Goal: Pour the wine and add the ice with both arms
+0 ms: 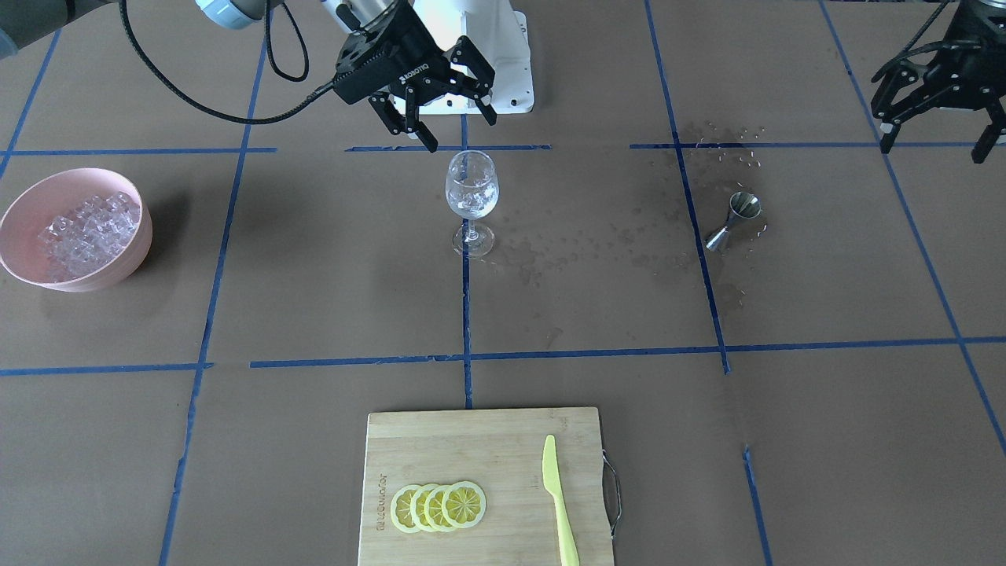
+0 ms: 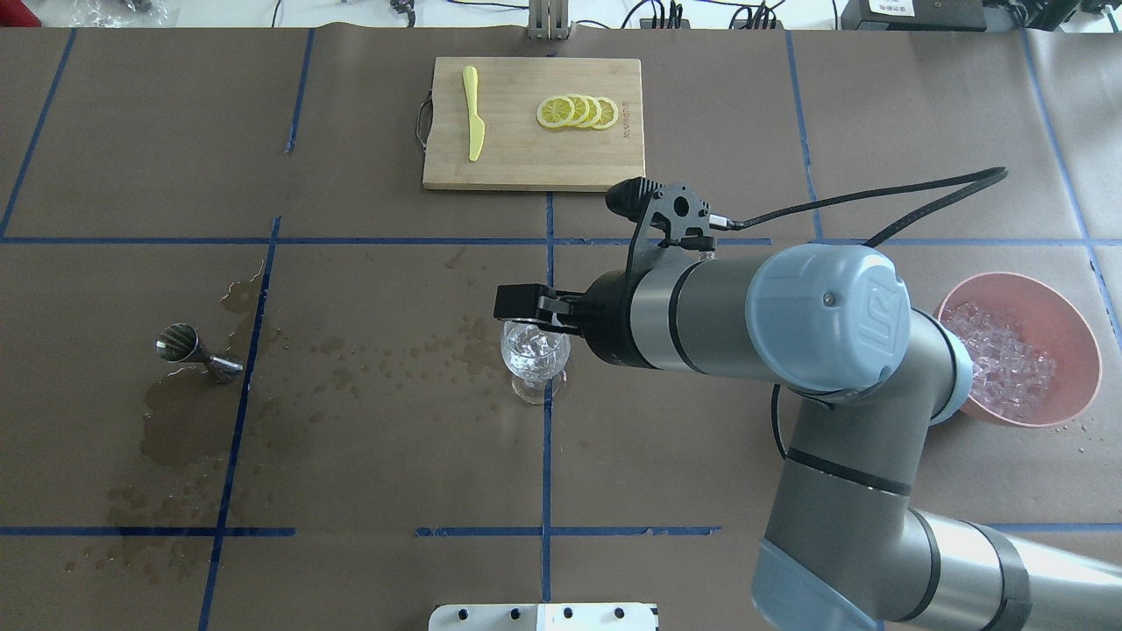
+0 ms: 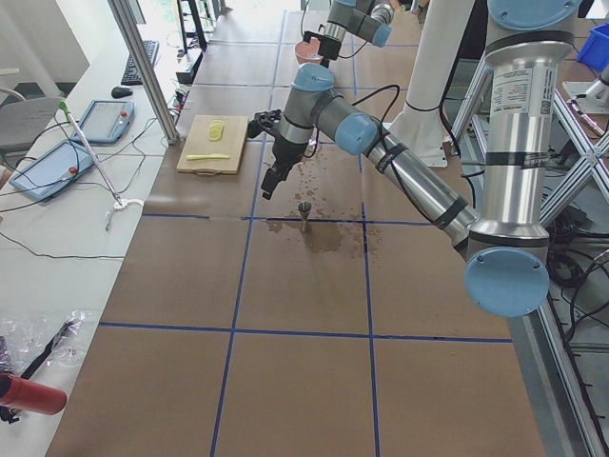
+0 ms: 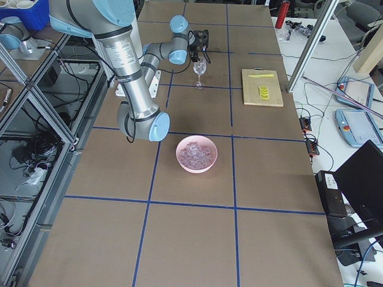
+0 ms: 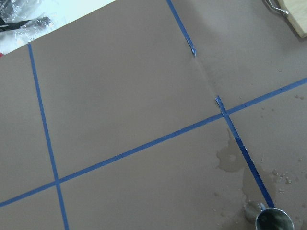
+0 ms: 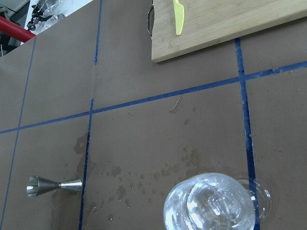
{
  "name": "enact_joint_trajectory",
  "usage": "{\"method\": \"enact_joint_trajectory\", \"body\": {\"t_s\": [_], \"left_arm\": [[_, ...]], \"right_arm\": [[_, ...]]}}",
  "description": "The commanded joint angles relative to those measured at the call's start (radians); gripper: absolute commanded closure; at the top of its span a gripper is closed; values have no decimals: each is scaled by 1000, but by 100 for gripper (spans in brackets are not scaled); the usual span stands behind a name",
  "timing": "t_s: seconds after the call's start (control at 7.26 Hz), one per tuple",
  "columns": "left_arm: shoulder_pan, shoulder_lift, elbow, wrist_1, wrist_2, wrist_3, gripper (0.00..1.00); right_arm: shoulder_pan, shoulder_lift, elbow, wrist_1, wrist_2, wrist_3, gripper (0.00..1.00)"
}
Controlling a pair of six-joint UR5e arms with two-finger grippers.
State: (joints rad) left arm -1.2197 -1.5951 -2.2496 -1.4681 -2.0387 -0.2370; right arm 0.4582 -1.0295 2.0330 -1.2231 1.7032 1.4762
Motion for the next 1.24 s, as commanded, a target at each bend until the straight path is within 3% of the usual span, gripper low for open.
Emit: {"method": "enact_joint_trajectory", "body": {"t_s": [0.0, 0.14, 0.28, 0.55, 0.83, 1.1], "left_arm": [[-213, -35, 179, -26, -238, 149, 0], [-256, -29, 244, -90, -309, 150, 0], [-259, -29, 280, -113, -307, 148, 0], [-271, -32, 359, -117, -307, 140, 0], [-305, -34, 451, -158, -304, 150, 0], [-328, -19, 481, -150, -308, 151, 0]], "right_arm": [[176, -9, 18, -73, 144, -48, 0], [274, -11, 16, -132, 218, -162, 0], [369, -12, 7, -229, 273, -297, 0], [500, -33, -66, -389, 294, -596, 0], [618, -76, -238, -409, 343, -896, 0], [834, -136, -425, -409, 561, -1241, 0]]}}
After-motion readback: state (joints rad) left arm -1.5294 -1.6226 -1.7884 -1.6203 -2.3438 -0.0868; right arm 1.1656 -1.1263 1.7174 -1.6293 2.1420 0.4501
